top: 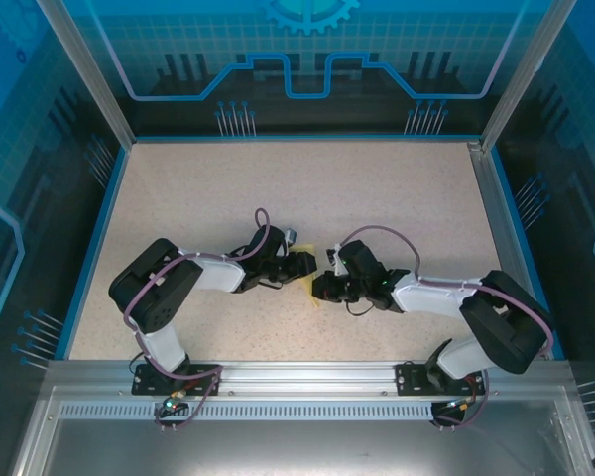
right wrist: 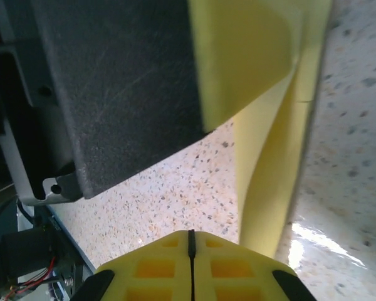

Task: Fold a paper plane with a square sheet of paper (pick it up from the middle)
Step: Fold the wing for the fifth time at the center of the table.

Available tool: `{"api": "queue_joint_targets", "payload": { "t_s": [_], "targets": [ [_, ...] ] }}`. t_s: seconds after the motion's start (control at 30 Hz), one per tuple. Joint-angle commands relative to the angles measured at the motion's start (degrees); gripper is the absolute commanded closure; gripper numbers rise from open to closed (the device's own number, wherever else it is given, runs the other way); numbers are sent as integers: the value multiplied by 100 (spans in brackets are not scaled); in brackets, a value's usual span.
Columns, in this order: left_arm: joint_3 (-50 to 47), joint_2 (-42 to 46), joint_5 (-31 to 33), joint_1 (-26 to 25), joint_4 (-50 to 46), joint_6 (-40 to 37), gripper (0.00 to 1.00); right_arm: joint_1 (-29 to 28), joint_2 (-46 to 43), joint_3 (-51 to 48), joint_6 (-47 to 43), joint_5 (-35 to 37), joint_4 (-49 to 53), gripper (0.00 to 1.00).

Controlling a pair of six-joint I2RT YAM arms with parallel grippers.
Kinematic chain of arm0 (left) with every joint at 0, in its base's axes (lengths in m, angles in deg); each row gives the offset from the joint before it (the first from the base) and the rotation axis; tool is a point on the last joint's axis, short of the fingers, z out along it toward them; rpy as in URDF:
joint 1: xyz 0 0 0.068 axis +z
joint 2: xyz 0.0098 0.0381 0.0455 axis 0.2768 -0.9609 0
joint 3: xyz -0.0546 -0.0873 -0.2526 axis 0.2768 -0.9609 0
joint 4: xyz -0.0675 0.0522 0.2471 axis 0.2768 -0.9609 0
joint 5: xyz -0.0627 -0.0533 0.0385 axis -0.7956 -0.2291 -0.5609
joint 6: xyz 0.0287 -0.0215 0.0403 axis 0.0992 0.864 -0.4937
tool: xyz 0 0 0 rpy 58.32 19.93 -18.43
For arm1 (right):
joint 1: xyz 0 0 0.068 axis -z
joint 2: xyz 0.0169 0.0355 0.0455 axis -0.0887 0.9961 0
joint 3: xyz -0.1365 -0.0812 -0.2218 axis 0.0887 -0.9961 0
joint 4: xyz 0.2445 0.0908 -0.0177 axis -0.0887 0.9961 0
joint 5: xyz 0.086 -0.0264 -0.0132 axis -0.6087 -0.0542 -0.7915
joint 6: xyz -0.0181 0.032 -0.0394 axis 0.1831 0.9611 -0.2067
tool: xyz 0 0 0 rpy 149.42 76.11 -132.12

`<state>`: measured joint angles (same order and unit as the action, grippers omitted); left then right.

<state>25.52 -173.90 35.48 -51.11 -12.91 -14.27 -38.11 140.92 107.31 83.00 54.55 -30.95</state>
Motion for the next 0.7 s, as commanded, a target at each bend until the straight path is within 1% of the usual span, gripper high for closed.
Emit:
{"api": "queue_joint_targets", "payload": {
  "t_s": [0.0, 0.1, 0.13, 0.23, 0.4, 0.67],
  "targets": [
    [34, -120, -98, 3, -376, -81, 52, -132, 359, 163, 193, -200, -360, 94],
    [34, -127, -113, 0, -380, -71, 52, -153, 587, 178, 261, -107, -411, 94],
    [31, -113, -116, 3, -381, -71, 52, -153, 643, 183, 260, -107, -587, 94],
    [27, -106, -116, 0, -404, -90, 52, -152, 680, 216, 231, 20, -486, 95],
    [1, -92, -90, -2, -421, -103, 52, -125, 775, 283, 104, 242, 115, 94],
    [27, -58, -72, 3, -498, -145, 52, -25, 950, -61, 201, 214, 9, 94]
  ]
}}
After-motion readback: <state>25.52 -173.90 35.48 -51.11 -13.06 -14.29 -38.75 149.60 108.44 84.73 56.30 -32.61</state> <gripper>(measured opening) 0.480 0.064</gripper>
